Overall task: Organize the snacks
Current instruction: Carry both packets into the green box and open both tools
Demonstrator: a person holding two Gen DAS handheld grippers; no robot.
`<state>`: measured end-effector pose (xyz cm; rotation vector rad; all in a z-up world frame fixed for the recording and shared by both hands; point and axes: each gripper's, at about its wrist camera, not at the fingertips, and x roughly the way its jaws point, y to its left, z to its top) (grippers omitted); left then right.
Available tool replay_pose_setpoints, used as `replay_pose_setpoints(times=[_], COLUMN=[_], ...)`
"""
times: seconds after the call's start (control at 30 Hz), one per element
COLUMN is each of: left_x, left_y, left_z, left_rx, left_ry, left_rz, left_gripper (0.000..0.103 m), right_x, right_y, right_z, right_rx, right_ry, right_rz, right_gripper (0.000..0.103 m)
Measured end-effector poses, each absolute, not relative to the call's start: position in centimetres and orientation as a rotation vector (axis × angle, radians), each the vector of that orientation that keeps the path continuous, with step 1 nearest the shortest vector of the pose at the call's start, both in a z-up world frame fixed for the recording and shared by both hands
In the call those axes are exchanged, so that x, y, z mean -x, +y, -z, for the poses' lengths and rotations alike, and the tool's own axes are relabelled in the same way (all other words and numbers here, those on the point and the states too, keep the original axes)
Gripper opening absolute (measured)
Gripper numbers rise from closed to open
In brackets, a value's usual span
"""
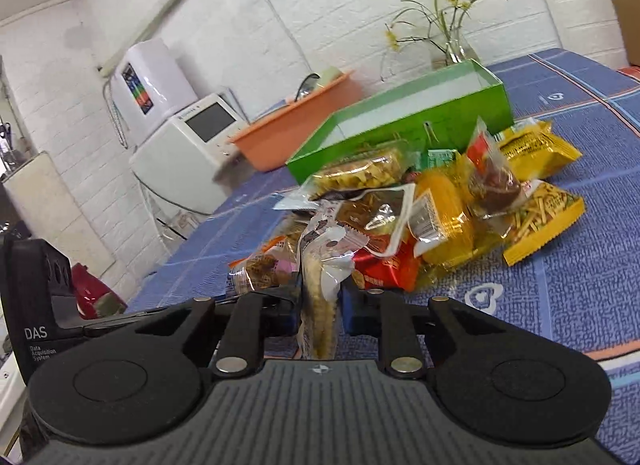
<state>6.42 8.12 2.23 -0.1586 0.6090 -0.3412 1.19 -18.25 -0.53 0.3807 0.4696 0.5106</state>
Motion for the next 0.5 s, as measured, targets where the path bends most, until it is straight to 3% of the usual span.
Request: replay_pose_setpoints(times=[0.27,0.5], left_x=[-7.2,-15.2], left_y=[9.4,6.6], left_z=[-6.8,-12.9], left_rx=[0.221,0.165], left_ry=[0.515,0.402], left_rz=[0.345,0.339], left_gripper=[0.044,0.044], right_x=[-4.2,-11.0], right_y=[-21.0,-24.6], right_z=[-2.4,-7.6], right_rx=[-0.51,-0.641], right_ry=[0.5,0.275], right_rz=[-0.637,-0.576], right_gripper=[0.034,0.034])
